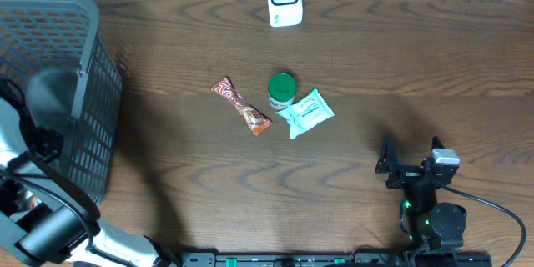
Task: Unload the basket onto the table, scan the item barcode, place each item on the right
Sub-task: 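Reach the left gripper into the basket toward the orange snack box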
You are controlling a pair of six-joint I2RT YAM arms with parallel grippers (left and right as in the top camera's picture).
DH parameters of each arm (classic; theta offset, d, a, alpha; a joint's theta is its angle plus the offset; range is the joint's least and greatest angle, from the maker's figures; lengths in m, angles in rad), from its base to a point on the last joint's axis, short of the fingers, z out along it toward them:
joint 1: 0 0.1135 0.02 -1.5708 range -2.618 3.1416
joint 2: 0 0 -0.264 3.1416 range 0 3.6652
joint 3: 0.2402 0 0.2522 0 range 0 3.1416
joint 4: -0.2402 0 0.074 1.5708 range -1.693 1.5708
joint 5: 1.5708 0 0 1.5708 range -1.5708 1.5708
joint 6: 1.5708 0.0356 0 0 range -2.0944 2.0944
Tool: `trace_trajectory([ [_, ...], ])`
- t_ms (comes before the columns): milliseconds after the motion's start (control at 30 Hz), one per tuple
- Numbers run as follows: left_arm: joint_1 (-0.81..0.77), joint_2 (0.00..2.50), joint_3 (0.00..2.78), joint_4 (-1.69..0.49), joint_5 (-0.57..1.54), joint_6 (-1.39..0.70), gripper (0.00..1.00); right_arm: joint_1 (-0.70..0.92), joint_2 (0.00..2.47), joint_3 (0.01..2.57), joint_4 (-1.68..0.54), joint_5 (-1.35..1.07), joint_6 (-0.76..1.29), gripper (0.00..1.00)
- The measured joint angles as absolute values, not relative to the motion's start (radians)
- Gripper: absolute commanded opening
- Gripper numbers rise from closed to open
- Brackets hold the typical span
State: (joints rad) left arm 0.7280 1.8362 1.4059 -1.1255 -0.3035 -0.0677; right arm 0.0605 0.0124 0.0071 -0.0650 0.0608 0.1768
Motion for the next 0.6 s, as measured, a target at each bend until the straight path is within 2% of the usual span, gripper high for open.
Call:
trace_trajectory([
  [200,0.758,1.895,1.348,-1.102,-0.266,0.029,0.98,0.06,0.012,0.007,-0.065,0.061,0.177,0.99],
  [600,0.819,1.924,1.337,-1.099,-0.26,0.083,0.98,0.06,0.012,0.007,-0.065,0.061,0.177,0.99],
])
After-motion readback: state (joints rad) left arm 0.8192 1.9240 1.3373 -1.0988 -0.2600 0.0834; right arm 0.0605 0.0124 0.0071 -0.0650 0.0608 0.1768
